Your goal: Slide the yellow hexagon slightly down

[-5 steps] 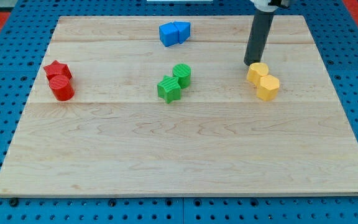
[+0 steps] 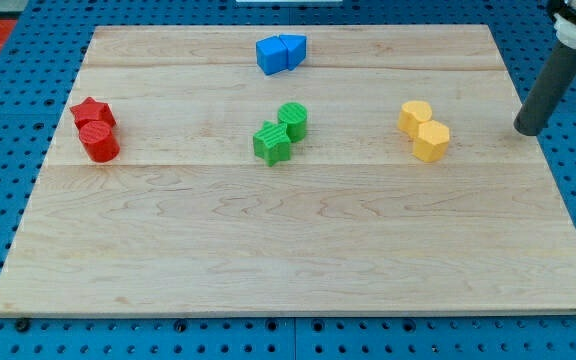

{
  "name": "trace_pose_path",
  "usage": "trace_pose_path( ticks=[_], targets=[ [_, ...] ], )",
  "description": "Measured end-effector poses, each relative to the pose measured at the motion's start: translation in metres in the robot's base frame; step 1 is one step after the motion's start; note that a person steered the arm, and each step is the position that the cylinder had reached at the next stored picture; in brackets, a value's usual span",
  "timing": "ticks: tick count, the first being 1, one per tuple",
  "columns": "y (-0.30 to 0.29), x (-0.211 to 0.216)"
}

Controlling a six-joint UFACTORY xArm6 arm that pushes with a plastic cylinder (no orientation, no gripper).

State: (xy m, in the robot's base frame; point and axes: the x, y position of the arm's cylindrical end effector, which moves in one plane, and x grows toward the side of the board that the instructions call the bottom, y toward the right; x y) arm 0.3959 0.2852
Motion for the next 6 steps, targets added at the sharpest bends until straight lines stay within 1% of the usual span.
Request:
trace_pose_path(
  ticks=[1,2,3,6],
  targets=[
    [-0.054,-0.027],
    [-0.117,-0.032],
    [-0.1,-0.01],
    [-0.103,-0.01]
  ],
)
